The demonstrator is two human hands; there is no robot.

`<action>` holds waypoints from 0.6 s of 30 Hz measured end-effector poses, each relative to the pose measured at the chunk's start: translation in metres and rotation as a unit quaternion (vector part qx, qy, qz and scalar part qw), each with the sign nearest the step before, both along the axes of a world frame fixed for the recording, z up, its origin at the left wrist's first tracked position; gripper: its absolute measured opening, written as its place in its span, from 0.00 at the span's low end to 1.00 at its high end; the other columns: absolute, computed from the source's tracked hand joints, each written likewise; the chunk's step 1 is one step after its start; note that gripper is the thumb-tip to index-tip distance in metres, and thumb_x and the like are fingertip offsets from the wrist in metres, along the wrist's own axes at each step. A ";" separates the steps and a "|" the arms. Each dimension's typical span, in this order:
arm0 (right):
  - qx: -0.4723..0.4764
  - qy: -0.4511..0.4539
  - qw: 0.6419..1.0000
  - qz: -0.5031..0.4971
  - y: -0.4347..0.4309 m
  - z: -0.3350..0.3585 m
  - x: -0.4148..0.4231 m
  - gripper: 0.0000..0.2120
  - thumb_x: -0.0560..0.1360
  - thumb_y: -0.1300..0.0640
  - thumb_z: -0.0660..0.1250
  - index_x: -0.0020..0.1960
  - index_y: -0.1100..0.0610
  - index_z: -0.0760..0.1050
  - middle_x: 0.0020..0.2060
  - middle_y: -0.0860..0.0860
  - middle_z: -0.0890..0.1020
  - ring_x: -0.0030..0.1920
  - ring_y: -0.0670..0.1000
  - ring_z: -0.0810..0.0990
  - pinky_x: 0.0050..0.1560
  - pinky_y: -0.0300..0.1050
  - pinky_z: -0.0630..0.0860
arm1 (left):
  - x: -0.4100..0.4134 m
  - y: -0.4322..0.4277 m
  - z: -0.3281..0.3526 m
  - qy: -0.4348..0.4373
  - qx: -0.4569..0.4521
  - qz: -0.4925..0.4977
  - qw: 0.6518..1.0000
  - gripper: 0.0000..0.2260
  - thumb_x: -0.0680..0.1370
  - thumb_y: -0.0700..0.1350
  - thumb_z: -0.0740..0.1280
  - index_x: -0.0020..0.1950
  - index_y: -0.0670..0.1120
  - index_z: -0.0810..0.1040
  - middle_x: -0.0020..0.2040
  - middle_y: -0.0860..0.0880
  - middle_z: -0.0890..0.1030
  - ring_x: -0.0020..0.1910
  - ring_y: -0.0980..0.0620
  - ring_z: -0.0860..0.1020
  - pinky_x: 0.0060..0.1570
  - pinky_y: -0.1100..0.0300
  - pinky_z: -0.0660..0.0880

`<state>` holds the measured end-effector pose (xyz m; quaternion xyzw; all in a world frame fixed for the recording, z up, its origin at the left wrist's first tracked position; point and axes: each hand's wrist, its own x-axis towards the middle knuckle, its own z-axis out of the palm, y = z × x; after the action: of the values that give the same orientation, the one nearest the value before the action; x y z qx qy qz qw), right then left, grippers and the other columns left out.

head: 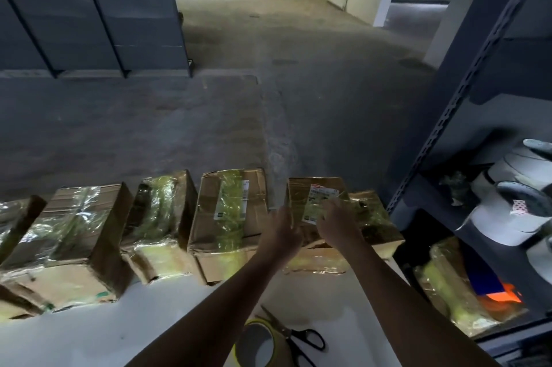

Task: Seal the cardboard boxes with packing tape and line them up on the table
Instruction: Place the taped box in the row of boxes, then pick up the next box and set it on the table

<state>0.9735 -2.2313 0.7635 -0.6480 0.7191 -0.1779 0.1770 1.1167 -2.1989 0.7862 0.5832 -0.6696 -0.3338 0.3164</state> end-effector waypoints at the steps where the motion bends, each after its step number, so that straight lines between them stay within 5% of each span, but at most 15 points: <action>1: -0.007 -0.006 1.000 0.016 -0.002 0.002 0.012 0.19 0.77 0.58 0.61 0.67 0.60 0.70 0.64 0.57 0.73 0.64 0.56 0.71 0.63 0.49 0.69 | 0.010 -0.005 0.001 -0.010 -0.012 0.038 0.999 0.08 0.78 0.39 0.63 0.56 0.46 0.76 0.48 0.53 0.78 0.45 0.55 0.77 0.40 0.66 0.74; 6: -0.001 -0.066 0.995 0.079 -0.011 0.010 0.075 0.13 0.78 0.57 0.59 0.60 0.59 0.73 0.51 0.55 0.78 0.52 0.55 0.77 0.49 0.45 0.73 | 0.078 -0.026 0.007 -0.081 -0.026 0.172 0.981 0.13 0.76 0.41 0.65 0.60 0.44 0.75 0.58 0.46 0.75 0.56 0.49 0.73 0.50 0.59 0.70; 10: 0.073 -0.086 0.993 0.038 -0.017 0.007 0.112 0.15 0.80 0.54 0.58 0.61 0.63 0.72 0.34 0.48 0.71 0.34 0.46 0.70 0.34 0.40 0.65 | 0.129 -0.032 -0.013 -0.096 0.077 0.206 0.971 0.19 0.71 0.44 0.64 0.60 0.38 0.73 0.56 0.38 0.76 0.56 0.37 0.74 0.55 0.45 0.74; 14: 0.183 -0.106 0.977 -0.016 -0.014 0.004 0.132 0.19 0.81 0.52 0.58 0.61 0.66 0.73 0.50 0.59 0.80 0.51 0.58 0.79 0.54 0.52 0.76 | 0.155 -0.046 -0.054 0.012 0.163 0.227 0.960 0.23 0.68 0.57 0.59 0.54 0.42 0.76 0.48 0.41 0.82 0.43 0.41 0.81 0.42 0.48 0.80; 18: 0.191 -0.168 0.964 -0.078 -0.006 0.001 0.135 0.13 0.80 0.54 0.60 0.51 0.65 0.76 0.40 0.58 0.79 0.48 0.62 0.80 0.51 0.64 0.78 | 0.162 -0.041 -0.023 0.099 0.213 0.211 0.949 0.15 0.71 0.48 0.64 0.53 0.40 0.75 0.47 0.43 0.81 0.38 0.47 0.80 0.36 0.56 0.80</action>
<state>1.1089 -2.2369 0.7640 -0.5051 0.7480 -0.1566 0.4010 1.2784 -2.2396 0.7632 0.7289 -0.4098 -0.4503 0.3130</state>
